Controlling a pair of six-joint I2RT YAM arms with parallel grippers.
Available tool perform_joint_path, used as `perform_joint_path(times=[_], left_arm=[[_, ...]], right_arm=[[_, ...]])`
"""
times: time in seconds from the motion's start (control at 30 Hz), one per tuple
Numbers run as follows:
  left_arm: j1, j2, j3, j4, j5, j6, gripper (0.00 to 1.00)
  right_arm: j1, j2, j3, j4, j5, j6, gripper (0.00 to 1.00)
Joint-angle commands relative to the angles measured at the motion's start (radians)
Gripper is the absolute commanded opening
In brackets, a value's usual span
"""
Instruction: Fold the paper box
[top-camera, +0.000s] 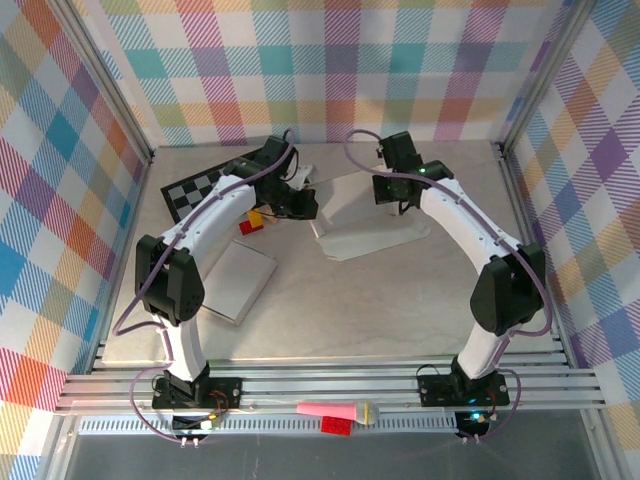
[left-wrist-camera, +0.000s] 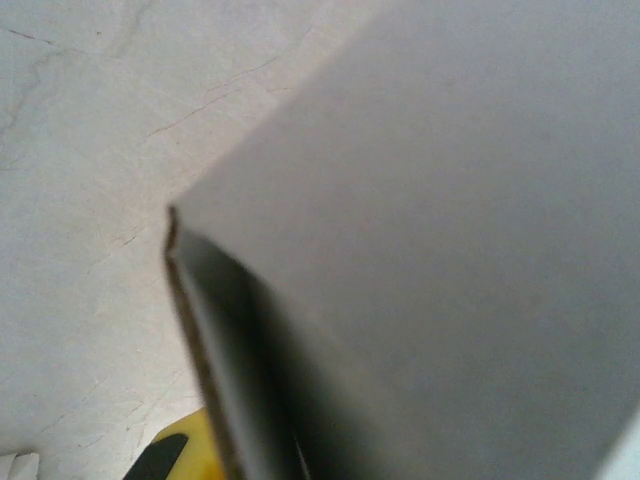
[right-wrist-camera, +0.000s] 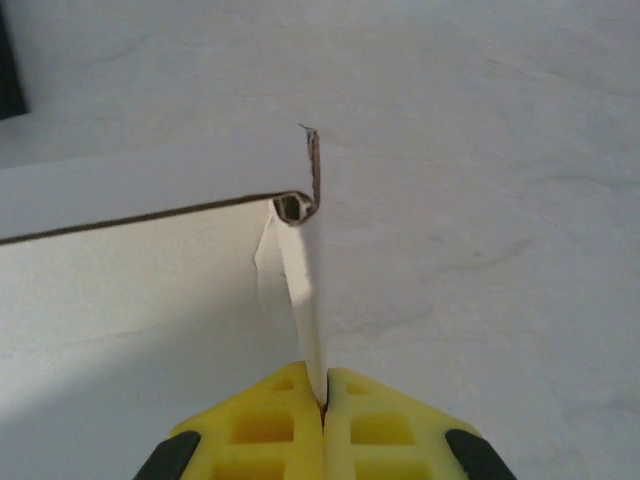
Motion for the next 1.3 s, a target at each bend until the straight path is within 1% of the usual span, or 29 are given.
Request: perform_joint_path(times=[0.0,0.03,0.1,0.17,0.33,0.5,0.67,0.77,1.0,1.27], left_arm=[[-0.025,0.004,0.045,0.066,0.018,-0.012,0.00],[-0.029,0.007,0.042,0.068,0.016,-0.017,0.00],[-0.039,0.013,0.028,0.077,0.016,-0.023,0.00],[-0.049,0.012,0.003,0.091,0.014,-0.025,0.00],[-0.078,0.014,-0.048,0.101,-0.036,-0.020,0.00],[-0.118,0.031,-0.124,0.138,-0.156,-0.046,0.00],[-0.151,0.049,-0.188,0.180,-0.268,-0.083,0.00],[-0.167,0.051,-0.225,0.202,-0.318,-0.089,0.00],[-0.196,0.048,-0.286,0.222,-0.392,-0.090,0.00],[-0.204,0.042,-0.294,0.225,-0.412,-0.095,0.00]], right_arm=[[0.055,0.009,0.017,-0.119,0.207,0.159,0.00],[0.062,0.008,0.016,-0.125,0.203,0.166,0.00],[0.059,-0.013,-0.030,-0.064,0.095,0.128,0.00],[0.052,-0.030,-0.074,-0.017,0.028,0.086,0.00],[-0.005,-0.027,-0.123,0.006,-0.156,0.037,0.00],[-0.021,-0.008,-0.221,0.034,-0.194,0.038,0.00],[-0.028,-0.014,-0.358,0.125,-0.222,0.063,0.00],[-0.038,-0.033,-0.433,0.191,-0.258,0.077,0.00],[-0.054,-0.036,-0.515,0.277,-0.327,0.095,0.07],[-0.058,-0.009,-0.517,0.289,-0.359,0.110,0.15]])
